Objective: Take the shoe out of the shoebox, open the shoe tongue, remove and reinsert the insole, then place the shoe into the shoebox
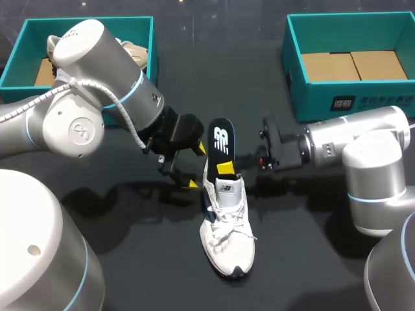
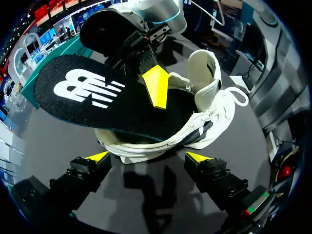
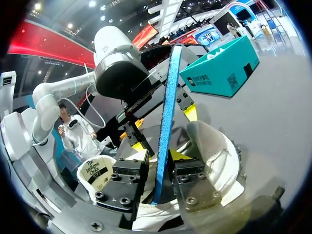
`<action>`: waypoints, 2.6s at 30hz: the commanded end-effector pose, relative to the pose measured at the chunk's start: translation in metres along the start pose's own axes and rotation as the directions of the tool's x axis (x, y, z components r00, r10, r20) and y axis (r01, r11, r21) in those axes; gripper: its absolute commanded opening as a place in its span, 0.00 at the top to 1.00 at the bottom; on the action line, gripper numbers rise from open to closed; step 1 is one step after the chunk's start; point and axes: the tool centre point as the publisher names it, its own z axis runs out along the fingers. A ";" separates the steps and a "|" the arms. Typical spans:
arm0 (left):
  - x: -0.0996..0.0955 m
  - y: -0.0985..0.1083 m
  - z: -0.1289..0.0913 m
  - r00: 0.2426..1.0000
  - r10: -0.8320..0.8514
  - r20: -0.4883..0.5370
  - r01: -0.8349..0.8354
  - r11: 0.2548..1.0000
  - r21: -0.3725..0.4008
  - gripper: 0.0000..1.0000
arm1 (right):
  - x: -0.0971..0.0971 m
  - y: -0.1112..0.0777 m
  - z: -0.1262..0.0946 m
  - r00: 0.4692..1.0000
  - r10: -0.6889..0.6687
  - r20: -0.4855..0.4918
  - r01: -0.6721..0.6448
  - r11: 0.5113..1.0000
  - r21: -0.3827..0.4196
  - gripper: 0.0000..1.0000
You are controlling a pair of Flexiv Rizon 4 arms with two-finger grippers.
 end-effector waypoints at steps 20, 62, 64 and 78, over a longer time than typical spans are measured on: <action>0.001 0.000 0.000 1.000 0.000 0.002 0.000 1.000 0.000 0.00 | -0.011 0.024 -0.004 0.997 -0.030 -0.064 0.032 0.999 0.026 1.00; 0.001 0.000 0.000 1.000 0.000 0.002 0.000 1.000 0.000 0.00 | -0.009 0.021 -0.005 0.998 -0.006 -0.065 0.009 0.998 0.056 1.00; 0.001 0.000 0.000 1.000 0.000 0.002 0.000 1.000 0.000 0.00 | -0.013 0.020 -0.005 0.997 0.004 -0.072 0.000 0.999 0.052 1.00; 0.001 0.000 0.000 1.000 0.000 0.002 0.000 1.000 0.000 0.00 | 0.001 -0.022 0.000 0.993 0.098 -0.066 -0.096 0.995 0.027 1.00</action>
